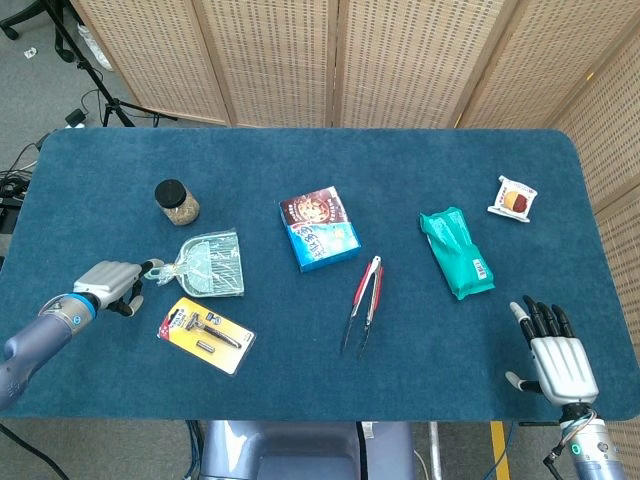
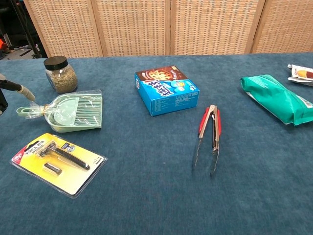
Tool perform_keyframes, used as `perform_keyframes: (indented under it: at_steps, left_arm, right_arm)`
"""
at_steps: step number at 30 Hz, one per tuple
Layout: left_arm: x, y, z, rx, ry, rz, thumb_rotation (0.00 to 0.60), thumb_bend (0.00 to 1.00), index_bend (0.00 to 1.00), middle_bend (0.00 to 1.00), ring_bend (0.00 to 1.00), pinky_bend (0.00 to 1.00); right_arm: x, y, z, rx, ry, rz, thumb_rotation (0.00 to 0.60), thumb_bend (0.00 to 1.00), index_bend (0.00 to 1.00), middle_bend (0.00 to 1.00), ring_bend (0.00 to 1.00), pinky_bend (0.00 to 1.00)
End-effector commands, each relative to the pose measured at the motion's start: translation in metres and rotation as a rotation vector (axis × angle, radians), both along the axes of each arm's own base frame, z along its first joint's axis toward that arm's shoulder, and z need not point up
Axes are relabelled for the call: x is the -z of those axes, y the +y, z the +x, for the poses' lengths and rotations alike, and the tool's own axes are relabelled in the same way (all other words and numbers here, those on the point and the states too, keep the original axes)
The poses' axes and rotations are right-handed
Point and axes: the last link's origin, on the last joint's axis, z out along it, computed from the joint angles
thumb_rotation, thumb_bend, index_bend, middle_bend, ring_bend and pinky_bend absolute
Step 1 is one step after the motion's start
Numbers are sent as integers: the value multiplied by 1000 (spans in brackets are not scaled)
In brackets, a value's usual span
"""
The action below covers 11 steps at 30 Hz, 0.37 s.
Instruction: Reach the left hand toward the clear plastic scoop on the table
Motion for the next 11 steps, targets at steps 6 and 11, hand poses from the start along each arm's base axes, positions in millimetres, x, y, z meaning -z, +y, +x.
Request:
perform_keyframes:
  at_steps: [6, 11]
  left_arm:
    - [2, 0, 0, -4, 1, -4, 600, 561, 0, 691, 830, 647]
    - [1, -2, 3, 4, 2, -8, 600, 562, 0, 691, 830, 647]
  right_arm:
    - [0, 0, 0, 0, -1, 2, 600, 0, 0, 0, 0, 0]
    - [0, 0, 0, -1, -2, 0, 600, 1, 0, 0, 0, 0]
